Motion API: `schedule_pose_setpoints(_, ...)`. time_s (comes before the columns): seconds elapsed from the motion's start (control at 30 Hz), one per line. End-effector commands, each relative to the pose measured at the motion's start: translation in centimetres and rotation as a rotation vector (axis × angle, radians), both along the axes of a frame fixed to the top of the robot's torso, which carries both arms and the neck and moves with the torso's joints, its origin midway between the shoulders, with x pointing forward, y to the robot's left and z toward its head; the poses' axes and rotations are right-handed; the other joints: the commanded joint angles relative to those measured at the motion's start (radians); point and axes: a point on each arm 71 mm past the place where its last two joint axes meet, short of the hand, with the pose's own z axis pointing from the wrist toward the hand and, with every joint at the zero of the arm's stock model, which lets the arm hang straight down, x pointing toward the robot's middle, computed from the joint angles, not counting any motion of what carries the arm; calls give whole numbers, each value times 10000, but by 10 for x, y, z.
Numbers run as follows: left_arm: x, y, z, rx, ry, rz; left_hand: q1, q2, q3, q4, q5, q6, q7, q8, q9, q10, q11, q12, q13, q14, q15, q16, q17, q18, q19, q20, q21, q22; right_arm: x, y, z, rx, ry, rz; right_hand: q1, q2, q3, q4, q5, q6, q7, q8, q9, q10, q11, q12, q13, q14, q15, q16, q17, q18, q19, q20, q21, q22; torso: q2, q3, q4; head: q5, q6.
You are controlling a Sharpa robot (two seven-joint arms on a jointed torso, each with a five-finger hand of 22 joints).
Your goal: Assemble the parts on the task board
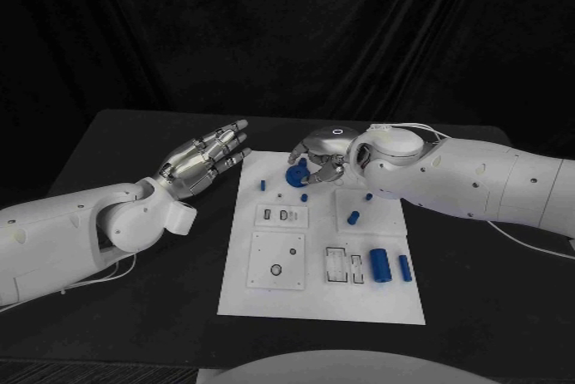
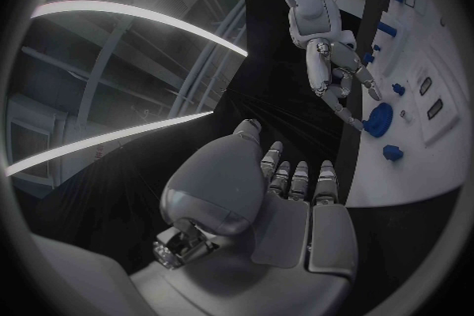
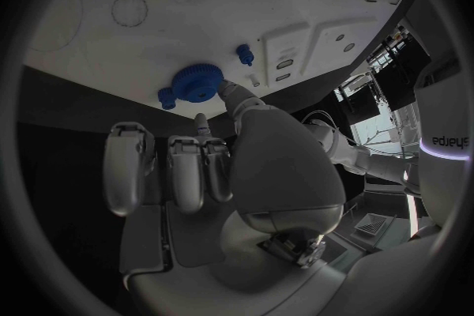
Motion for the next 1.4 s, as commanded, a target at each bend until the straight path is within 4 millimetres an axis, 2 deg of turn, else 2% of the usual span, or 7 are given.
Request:
schedule_pose_setpoints(0.03, -1, -1, 1, -109, -61, -162, 107, 7, 41, 0, 53, -53, -9, 43, -6, 21, 64, -65, -11, -22, 74, -36, -16, 82, -28, 73, -34, -14, 1, -4, 0, 47, -167, -208, -39, 132, -18, -35, 65, -87, 4, -66, -59, 1021, -73, 26, 2631, 1058, -69, 26, 2635, 141, -97, -4, -80, 1456, 5, -2, 1, 8, 1)
schedule_pose_setpoints(0.3, -2, 3, 1, -89, -54, -96, 114, 13, 53, -9, 61, -40, -1, 50, -4, 21, 74, -65, -11, -22, 79, -36, -16, 81, -28, 77, -34, -14, 0, -28, 21, 1042, -1222, -268, -174, 250, -59, 67, 197, 274, 61, 98, -131, 1021, -48, 26, 2631, 1058, -67, 26, 2635, 99, 25, -16, 38, 1555, 6, 0, 0, 30, 48)
schedule_pose_setpoints(0.53, -2, 6, 1, -56, -55, -5, 117, 9, 56, -16, 62, -32, 3, 54, -3, 21, 78, -65, -11, -22, 83, -36, -16, 80, -28, 80, -34, -14, -11, -78, 62, 1482, -2082, -951, -601, 200, -374, 495, -438, 938, 50, 376, -172, 1021, -60, 26, 2631, 1058, -87, 26, 2635, -59, 433, -32, 596, 1940, 5, 1, -3, 15, 1)
schedule_pose_setpoints(0.7, -2, 5, 1, -62, -62, -11, 120, 2, 56, -22, 65, -26, 5, 57, -2, 21, 82, -65, -11, -22, 87, -36, -16, 80, -28, 82, -34, -14, -23, -115, 73, 1780, -2186, -1446, -796, 110, -533, 777, -441, 1128, 25, 454, -174, 1021, -84, 26, 2631, 1058, -111, 26, 2635, -167, 671, -53, 972, 2180, 4, 0, -1, -13, 25)
schedule_pose_setpoints(1.03, -2, 1, 1, -121, -70, -111, 125, -6, 60, -35, 79, -31, 11, 61, -2, 21, 89, -65, -11, -22, 95, -36, -16, 80, -28, 88, -34, -14, -41, -168, 54, 2005, -2057, -2386, -602, -86, -579, 1212, -460, 1209, -279, 387, -300, 1021, -347, 26, 2631, 1014, -336, -200, 2446, -240, 832, -241, 1234, 2353, -9, -6, -15, -12, 56)
schedule_pose_setpoints(1.27, -3, 1, 1, -132, -70, -120, 127, -7, 63, -39, 82, -37, 13, 60, -3, 21, 91, -65, -11, -22, 98, -36, -16, 80, -28, 89, -34, -14, -48, -189, 34, 1876, -1799, -2884, -421, -265, -651, 1469, -789, 1160, -312, 296, -427, 1021, -405, 26, 2631, 992, -407, -329, 2326, -231, 810, -330, 1197, 2343, -15, 12, -38, 39, 38)
schedule_pose_setpoints(1.4, -3, 0, 1, -142, -72, -130, 131, -8, 67, -45, 89, -34, 15, 62, -2, 21, 93, -65, -11, -22, 102, -36, -16, 79, -28, 92, -34, -14, -48, -194, 28, 1799, -1747, -2986, -274, -314, -659, 1583, -842, 1365, -284, 388, -419, 1021, -390, 26, 2631, 1006, -403, -265, 2374, -269, 887, -337, 1324, 2415, -31, 0, 6, -7, -12)
